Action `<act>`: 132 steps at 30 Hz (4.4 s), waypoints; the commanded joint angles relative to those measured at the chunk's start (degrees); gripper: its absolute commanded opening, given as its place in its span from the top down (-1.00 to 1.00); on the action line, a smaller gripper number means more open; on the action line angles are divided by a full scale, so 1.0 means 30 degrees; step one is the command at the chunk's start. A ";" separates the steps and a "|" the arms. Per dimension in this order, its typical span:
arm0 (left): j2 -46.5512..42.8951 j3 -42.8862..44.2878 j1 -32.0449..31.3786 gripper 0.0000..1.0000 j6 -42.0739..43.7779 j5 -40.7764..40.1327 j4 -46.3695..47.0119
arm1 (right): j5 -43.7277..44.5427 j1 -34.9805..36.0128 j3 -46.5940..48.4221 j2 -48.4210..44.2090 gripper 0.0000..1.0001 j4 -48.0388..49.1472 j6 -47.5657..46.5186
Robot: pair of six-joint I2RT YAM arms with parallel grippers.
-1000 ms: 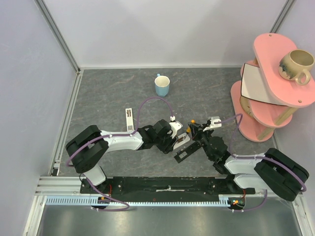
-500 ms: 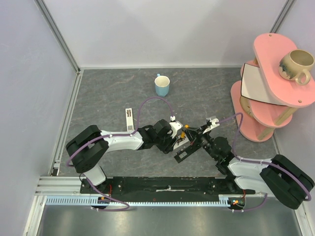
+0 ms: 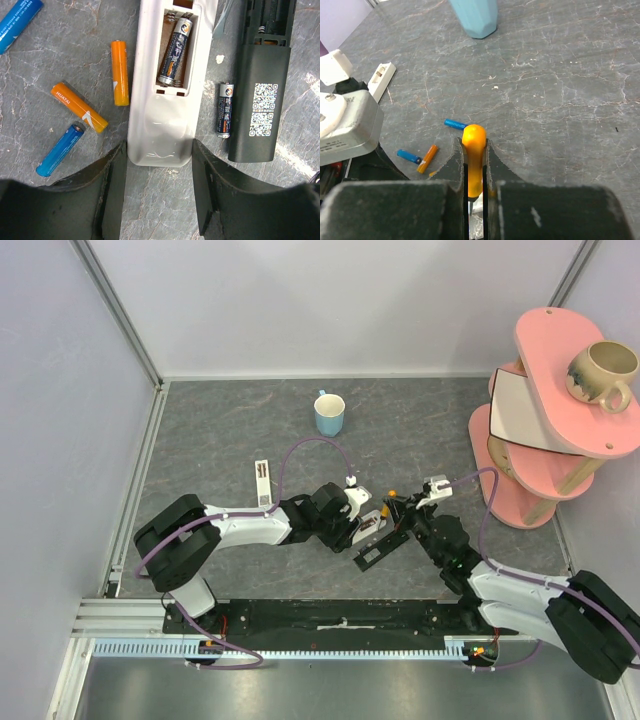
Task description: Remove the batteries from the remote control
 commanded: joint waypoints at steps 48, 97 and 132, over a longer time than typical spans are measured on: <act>0.1168 0.0059 0.0059 0.96 0.0716 -0.0539 -0.1240 | 0.2382 -0.0035 0.3335 0.2560 1.00 -0.1815 -0.1933; 0.1021 0.0059 0.0059 0.96 0.0686 -0.0744 -0.1329 | -0.4294 -0.0035 0.2544 0.3024 1.00 0.2166 0.3661; 0.1285 0.0177 0.0059 0.96 0.0716 -0.0627 -0.1388 | 0.1094 -0.0065 0.4158 0.6131 1.00 0.0144 0.1904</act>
